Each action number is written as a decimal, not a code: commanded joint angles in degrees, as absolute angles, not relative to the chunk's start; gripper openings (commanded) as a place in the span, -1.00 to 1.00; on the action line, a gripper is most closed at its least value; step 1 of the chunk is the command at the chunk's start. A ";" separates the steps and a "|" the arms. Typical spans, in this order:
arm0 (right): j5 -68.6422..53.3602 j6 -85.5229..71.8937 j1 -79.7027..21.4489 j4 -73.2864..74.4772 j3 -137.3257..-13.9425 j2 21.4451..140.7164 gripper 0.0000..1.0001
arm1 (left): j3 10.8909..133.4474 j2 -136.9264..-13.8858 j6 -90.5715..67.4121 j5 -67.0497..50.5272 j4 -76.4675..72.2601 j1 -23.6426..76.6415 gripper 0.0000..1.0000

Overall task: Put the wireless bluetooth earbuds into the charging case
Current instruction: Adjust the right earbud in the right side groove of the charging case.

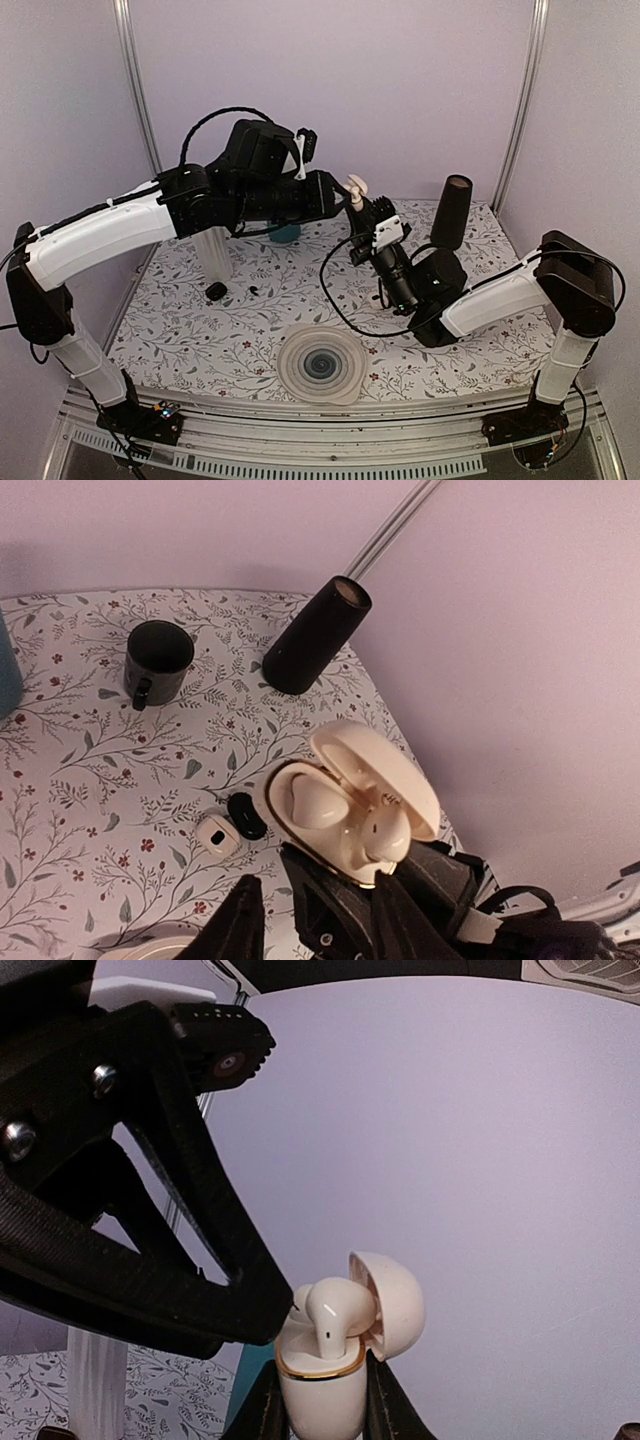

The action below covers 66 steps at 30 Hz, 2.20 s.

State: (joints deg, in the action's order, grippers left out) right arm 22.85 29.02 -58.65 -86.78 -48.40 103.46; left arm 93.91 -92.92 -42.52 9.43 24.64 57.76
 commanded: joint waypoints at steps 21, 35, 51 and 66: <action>24.99 34.63 -60.81 -89.99 -51.28 105.63 -0.94 | 94.44 -93.53 -42.54 10.25 22.80 58.80 -0.15; 26.06 37.76 -61.38 -93.41 -51.06 106.31 -0.93 | 92.81 -94.13 -46.05 10.93 22.37 58.62 -0.26; 12.65 13.05 -57.75 -71.03 -48.52 95.91 -0.93 | 85.43 -83.62 -34.40 11.85 17.11 58.73 0.05; -10.42 3.13 -57.13 -62.26 -41.95 84.44 -0.94 | 81.75 -79.10 -28.90 -2.64 16.10 45.41 0.11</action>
